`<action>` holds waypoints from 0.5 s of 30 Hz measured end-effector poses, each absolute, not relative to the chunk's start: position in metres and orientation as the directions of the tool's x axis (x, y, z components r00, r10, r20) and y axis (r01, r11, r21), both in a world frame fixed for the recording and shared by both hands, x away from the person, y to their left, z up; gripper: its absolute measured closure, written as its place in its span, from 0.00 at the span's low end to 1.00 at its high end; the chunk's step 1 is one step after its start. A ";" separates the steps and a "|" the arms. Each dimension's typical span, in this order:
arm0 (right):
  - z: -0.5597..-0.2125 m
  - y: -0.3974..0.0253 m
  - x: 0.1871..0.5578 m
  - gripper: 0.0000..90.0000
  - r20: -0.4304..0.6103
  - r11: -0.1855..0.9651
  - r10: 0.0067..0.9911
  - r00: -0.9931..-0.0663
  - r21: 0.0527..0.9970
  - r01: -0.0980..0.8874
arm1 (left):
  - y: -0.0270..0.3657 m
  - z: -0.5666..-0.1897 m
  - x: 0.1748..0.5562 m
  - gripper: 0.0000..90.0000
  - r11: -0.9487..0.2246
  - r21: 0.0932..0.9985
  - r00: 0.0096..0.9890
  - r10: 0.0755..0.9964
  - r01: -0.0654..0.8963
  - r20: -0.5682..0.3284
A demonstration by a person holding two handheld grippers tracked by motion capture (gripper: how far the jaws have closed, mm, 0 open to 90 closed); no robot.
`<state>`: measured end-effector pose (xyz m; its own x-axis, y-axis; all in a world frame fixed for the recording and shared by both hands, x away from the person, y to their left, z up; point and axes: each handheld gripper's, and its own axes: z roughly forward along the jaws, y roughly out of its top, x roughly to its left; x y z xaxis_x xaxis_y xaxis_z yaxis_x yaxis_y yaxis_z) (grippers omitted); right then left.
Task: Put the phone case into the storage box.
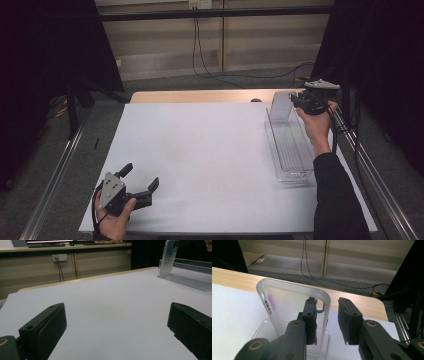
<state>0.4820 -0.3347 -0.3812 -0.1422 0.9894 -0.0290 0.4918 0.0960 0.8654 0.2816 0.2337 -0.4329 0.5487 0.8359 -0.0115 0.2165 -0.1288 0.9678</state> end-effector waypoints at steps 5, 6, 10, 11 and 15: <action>-0.381 -0.336 0.481 0.65 -0.026 0.094 0.990 -0.141 0.862 0.498 | 0.234 -0.433 0.282 0.02 -0.139 0.967 0.551 0.835 0.212 -0.001; -0.381 -0.335 0.481 0.63 -0.028 0.095 0.990 -0.139 0.862 0.499 | 0.234 -0.433 0.282 0.02 -0.140 0.967 0.551 0.835 0.213 0.000; -0.381 -0.335 0.481 0.57 -0.018 0.088 0.990 -0.142 0.862 0.500 | 0.234 -0.433 0.282 0.02 -0.130 0.968 0.549 0.835 0.216 -0.011; -0.381 -0.335 0.481 0.56 -0.017 0.088 0.989 -0.145 0.861 0.500 | 0.234 -0.433 0.282 0.02 -0.131 0.968 0.549 0.836 0.215 -0.009; -0.382 -0.334 0.480 0.49 -0.012 0.087 0.988 -0.151 0.862 0.500 | 0.234 -0.433 0.282 0.02 -0.130 0.968 0.549 0.836 0.214 -0.009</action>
<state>0.4796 -0.3338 -0.3818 -0.1510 0.9885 -0.0122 0.5002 0.0871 0.8615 0.2817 0.2339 -0.4328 0.5488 0.8359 -0.0090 0.2144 -0.1303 0.9680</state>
